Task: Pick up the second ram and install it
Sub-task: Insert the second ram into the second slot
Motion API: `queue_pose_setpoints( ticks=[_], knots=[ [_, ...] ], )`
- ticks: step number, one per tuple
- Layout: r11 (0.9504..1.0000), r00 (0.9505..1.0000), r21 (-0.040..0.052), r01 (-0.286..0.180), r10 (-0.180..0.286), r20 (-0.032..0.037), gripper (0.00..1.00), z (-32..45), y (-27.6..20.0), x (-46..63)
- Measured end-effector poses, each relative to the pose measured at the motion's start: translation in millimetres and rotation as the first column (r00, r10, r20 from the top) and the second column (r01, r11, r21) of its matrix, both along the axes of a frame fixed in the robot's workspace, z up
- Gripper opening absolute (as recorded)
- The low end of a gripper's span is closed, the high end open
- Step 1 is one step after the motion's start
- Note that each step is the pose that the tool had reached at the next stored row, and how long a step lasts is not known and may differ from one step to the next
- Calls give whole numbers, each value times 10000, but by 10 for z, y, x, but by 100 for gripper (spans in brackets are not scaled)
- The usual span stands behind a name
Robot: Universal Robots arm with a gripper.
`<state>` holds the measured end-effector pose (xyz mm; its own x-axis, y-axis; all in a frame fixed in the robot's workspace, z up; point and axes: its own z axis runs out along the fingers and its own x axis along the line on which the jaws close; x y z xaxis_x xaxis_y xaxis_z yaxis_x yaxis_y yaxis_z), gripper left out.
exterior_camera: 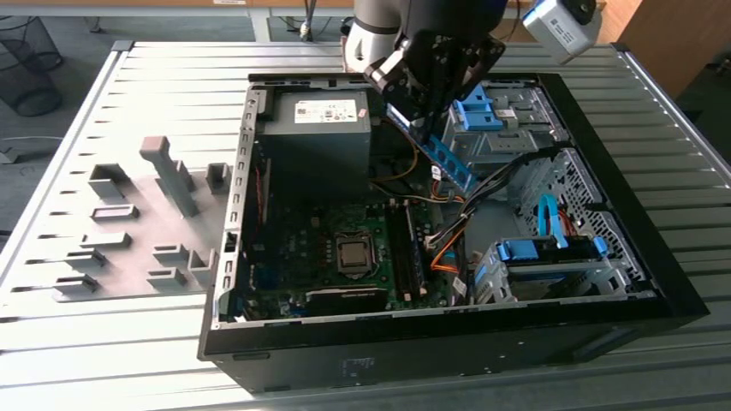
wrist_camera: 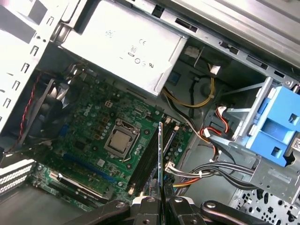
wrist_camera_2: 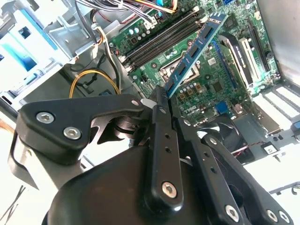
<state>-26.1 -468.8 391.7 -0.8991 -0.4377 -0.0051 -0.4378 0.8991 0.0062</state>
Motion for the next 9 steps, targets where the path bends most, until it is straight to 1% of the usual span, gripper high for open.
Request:
queue_pose_setpoints(
  ticks=[9],
  knots=[
    [10000,10000,0,51,-51,0,14,0,0,0]
  ],
)
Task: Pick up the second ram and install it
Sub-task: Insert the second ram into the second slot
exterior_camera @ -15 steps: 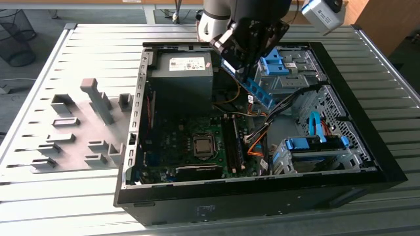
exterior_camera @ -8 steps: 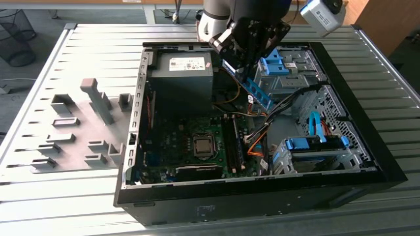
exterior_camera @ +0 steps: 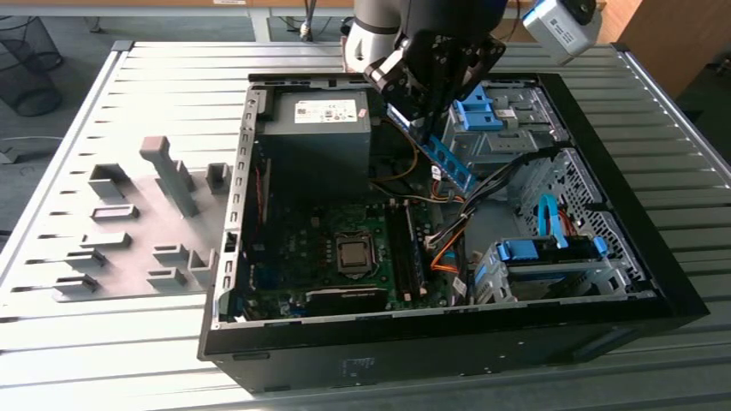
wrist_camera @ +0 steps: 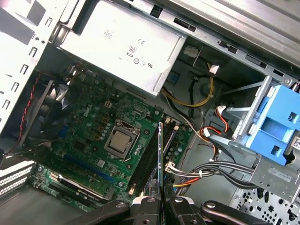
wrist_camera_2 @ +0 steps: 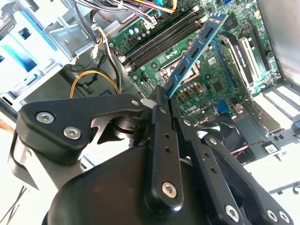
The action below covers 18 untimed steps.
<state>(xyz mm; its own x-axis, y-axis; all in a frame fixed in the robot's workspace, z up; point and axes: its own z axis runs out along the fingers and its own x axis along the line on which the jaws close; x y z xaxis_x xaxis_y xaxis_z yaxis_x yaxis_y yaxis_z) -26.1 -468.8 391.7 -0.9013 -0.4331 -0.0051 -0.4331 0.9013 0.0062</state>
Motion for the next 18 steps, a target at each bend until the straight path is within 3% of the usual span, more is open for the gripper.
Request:
queue_pose_setpoints(
  ticks=[9,18],
  knots=[
    [10000,10000,-1,50,-50,-1,14,0,0,0],
    [9953,9953,-1,965,-965,0,14,-1,0,0]
  ],
)
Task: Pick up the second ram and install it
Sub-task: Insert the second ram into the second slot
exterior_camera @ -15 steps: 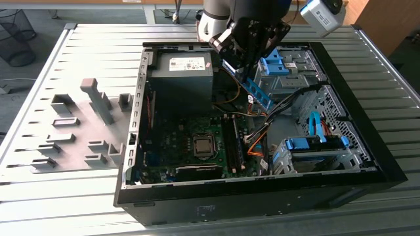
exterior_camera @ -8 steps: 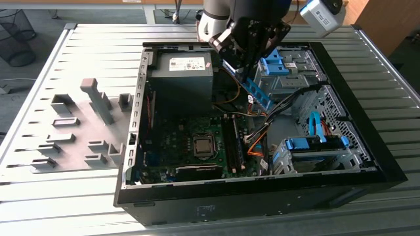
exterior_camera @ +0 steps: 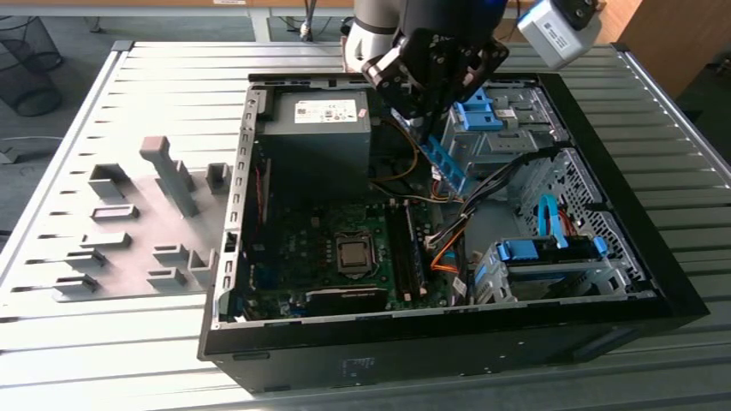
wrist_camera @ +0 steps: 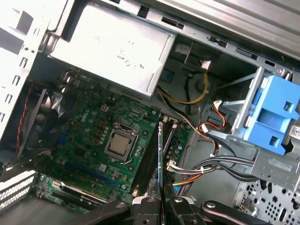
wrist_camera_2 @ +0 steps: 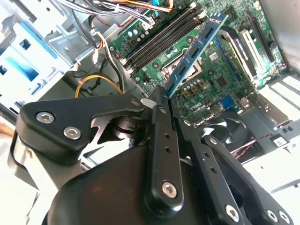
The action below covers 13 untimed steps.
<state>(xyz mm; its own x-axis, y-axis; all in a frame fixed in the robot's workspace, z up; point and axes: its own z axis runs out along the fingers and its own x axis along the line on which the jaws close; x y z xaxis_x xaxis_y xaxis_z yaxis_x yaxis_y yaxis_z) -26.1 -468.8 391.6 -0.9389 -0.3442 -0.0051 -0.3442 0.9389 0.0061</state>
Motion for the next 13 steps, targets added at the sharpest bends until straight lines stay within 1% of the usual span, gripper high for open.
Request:
queue_pose_setpoints(
  ticks=[2,3,13],
  knots=[
    [9997,9997,0,238,-238,0,14,0,0,0],
    [9996,9996,0,286,-286,0,14,0,0,0],
    [9996,9996,0,300,-300,0,14,0,0,0]
  ],
)
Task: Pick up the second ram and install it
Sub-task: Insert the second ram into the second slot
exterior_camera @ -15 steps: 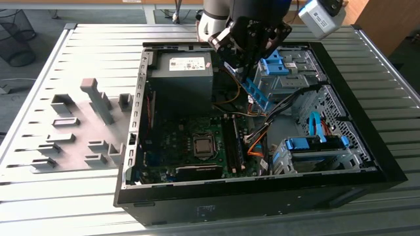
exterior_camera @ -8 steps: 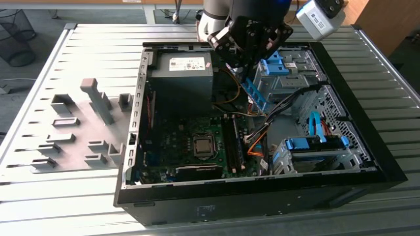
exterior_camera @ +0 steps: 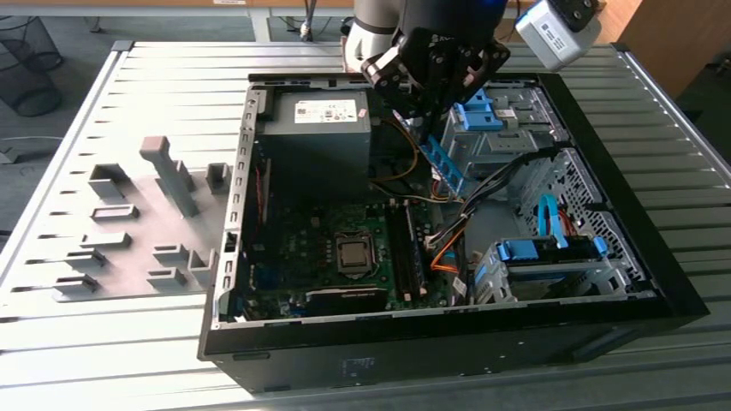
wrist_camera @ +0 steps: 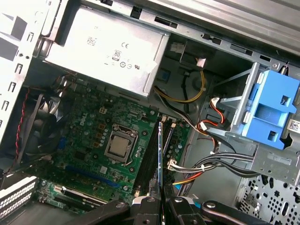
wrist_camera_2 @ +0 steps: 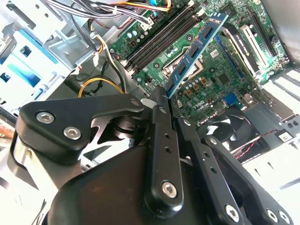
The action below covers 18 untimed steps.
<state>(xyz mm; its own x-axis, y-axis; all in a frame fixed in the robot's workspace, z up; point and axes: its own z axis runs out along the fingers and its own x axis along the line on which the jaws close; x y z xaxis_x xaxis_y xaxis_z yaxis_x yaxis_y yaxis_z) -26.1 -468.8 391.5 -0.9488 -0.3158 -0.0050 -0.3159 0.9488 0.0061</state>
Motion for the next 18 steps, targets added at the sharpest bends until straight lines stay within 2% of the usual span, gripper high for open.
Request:
queue_pose_setpoints(
  ticks=[6,10,14,18],
  knots=[
    [10000,10000,1,65,-65,0,14,0,0,0],
    [9979,9979,-2,654,-654,1,14,-2,0,0],
    [9904,9904,-4,1386,-1386,0,14,-7,0,0],
    [9778,9778,-3,2094,-2094,1,14,-15,0,0]
  ],
)
